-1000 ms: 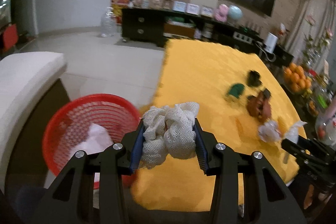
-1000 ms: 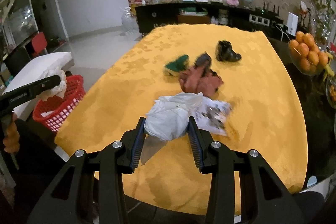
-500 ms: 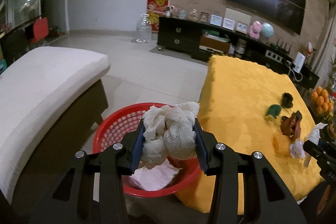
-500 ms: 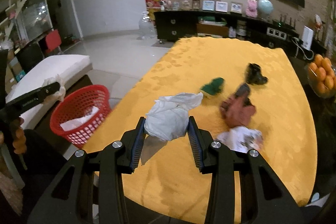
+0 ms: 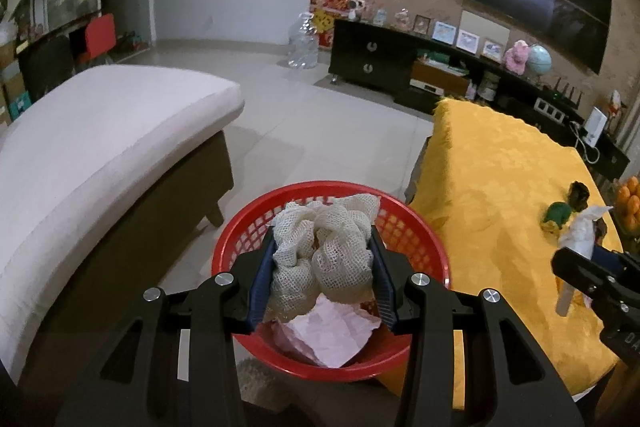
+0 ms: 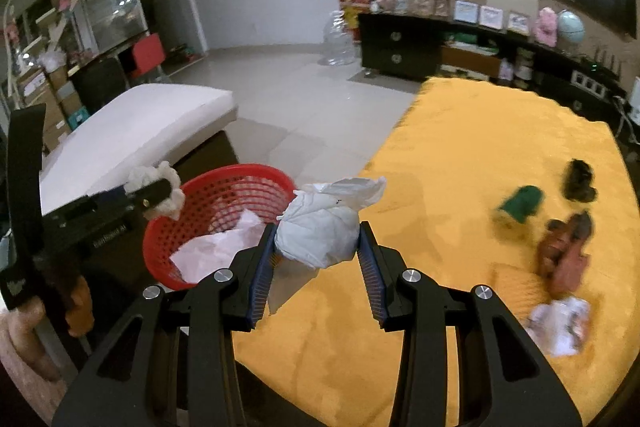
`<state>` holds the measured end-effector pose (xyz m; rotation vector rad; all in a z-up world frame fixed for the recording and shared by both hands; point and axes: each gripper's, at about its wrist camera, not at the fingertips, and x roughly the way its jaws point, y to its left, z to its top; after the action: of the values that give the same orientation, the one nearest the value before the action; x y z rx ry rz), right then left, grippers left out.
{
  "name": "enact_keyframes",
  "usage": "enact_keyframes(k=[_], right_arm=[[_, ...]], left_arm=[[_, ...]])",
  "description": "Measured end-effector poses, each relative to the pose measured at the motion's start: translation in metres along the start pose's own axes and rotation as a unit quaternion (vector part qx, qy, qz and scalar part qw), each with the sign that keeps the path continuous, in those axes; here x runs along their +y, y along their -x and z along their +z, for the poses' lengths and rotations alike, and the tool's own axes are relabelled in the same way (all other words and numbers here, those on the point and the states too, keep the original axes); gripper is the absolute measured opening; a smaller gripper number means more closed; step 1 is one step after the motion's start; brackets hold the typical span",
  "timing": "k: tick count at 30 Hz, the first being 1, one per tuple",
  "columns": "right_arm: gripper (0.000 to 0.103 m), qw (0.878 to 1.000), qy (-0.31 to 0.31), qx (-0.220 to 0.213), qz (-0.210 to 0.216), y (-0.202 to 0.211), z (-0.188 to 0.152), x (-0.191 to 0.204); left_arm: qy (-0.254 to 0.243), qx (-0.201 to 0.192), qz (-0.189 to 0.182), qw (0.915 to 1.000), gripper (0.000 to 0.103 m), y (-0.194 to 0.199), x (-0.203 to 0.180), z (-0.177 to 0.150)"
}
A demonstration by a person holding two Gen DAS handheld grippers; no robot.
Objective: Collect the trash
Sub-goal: 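Carry the mesh bundle and white plastic bag over the red wastebasket with both tools, then open both tools to drop the mesh bundle and plastic bag into the wastebasket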
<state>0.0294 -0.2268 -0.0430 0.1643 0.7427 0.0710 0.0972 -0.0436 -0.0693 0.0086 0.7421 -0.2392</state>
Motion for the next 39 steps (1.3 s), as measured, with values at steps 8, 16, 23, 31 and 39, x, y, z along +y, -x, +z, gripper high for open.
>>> enact_keyframes(k=[8, 16, 23, 31, 39], right_arm=[[0.039, 0.999, 0.01, 0.024, 0.033, -0.035, 0.013, 0.023], [0.039, 0.997, 0.009, 0.05, 0.05, -0.066, 0.023, 0.028], [0.04, 0.995, 0.007, 0.073, 0.063, -0.083, 0.017, 0.028], [0.059, 0.993, -0.013, 0.085, 0.079, -0.086, 0.011, 0.023], [0.061, 0.995, -0.018, 0.07, 0.064, -0.073, 0.009, 0.014]], left_arm=[[0.017, 0.024, 0.016, 0.9994, 0.041, -0.012, 0.013, -0.001], [0.026, 0.054, 0.029, 0.9977, 0.041, -0.024, 0.019, -0.003], [0.018, 0.07, 0.033, 0.9969, 0.044, -0.032, 0.016, -0.004], [0.031, 0.072, 0.03, 0.9964, 0.061, -0.035, 0.019, -0.003], [0.04, 0.055, 0.024, 0.9974, 0.074, -0.028, 0.02, -0.001]])
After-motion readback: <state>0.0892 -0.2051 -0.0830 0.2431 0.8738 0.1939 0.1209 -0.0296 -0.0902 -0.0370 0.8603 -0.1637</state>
